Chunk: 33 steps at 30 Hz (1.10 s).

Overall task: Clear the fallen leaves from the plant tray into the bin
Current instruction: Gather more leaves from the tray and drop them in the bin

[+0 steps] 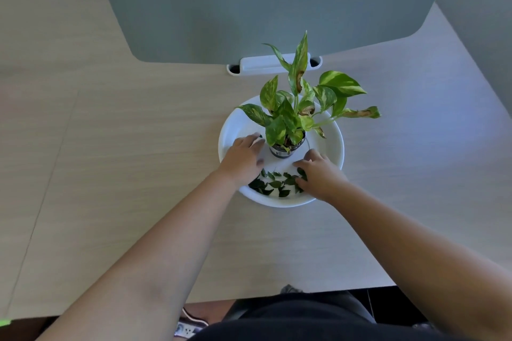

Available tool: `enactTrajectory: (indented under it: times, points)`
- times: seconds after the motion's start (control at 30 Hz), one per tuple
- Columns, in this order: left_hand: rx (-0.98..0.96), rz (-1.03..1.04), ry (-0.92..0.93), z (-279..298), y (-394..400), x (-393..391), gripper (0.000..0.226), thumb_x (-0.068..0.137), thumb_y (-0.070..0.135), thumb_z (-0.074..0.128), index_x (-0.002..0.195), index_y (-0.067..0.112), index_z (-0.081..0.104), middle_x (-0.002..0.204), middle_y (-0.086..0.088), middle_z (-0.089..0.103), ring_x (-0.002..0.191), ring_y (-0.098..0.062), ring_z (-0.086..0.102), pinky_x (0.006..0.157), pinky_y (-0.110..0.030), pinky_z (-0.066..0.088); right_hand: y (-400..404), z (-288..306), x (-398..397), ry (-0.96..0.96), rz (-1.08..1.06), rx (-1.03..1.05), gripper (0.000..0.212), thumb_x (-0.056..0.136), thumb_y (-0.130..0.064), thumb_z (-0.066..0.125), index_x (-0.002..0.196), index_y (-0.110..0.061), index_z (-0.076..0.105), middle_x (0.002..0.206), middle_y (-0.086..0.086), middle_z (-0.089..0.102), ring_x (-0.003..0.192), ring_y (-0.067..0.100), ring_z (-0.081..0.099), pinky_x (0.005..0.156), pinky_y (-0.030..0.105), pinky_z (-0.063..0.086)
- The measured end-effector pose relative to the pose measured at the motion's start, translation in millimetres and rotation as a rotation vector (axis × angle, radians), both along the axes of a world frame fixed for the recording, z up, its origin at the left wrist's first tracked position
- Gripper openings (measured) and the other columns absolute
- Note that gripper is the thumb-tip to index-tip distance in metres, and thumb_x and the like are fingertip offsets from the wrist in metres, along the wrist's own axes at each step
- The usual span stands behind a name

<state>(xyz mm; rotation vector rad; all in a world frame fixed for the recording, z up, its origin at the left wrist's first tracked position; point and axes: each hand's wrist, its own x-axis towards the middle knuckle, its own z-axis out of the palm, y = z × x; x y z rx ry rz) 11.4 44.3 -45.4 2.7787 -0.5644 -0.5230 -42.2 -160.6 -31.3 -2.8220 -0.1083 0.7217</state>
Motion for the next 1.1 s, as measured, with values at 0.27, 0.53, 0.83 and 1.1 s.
enactTrajectory:
  times: [0.27,0.53,0.83,1.1]
  points:
    - [0.073,-0.156,-0.016,-2,-5,19,0.045,0.095,0.017,0.041,0.139,0.009,0.047,0.15,-0.013,0.034,0.128,-0.034,0.04,0.097,-0.039,0.04,-7,3,-2,-0.012,0.006,0.048,0.046,0.093,-0.028,0.051,0.138,-0.025,0.05,0.136,0.004,0.04,0.122,0.027,0.045,0.097,0.038,0.048]
    - [0.156,-0.13,-0.047,3,15,-12,0.037,0.098,0.023,0.035,0.111,0.008,0.067,0.12,-0.006,0.055,0.092,-0.028,0.063,0.073,-0.039,0.053,-4,5,-11,-0.027,0.03,0.082,0.038,0.095,-0.027,0.05,0.132,-0.022,0.058,0.134,0.002,0.045,0.115,0.025,0.054,0.097,0.035,0.047]
    - [0.01,-0.01,-0.014,3,16,-21,0.042,0.096,0.029,0.045,0.135,0.014,0.052,0.135,-0.006,0.047,0.116,-0.028,0.049,0.089,-0.041,0.05,-3,2,-16,-0.056,0.028,0.152,0.031,0.09,-0.02,0.052,0.114,-0.024,0.07,0.12,-0.001,0.057,0.115,0.02,0.051,0.098,0.037,0.046]
    - [0.011,-0.089,0.033,6,11,-18,0.031,0.096,0.031,0.045,0.098,0.013,0.07,0.104,-0.003,0.053,0.09,-0.024,0.056,0.075,-0.035,0.049,-2,-7,-15,-0.028,0.045,0.134,0.04,0.095,-0.018,0.046,0.133,-0.026,0.057,0.141,-0.002,0.046,0.126,0.024,0.043,0.108,0.039,0.038]
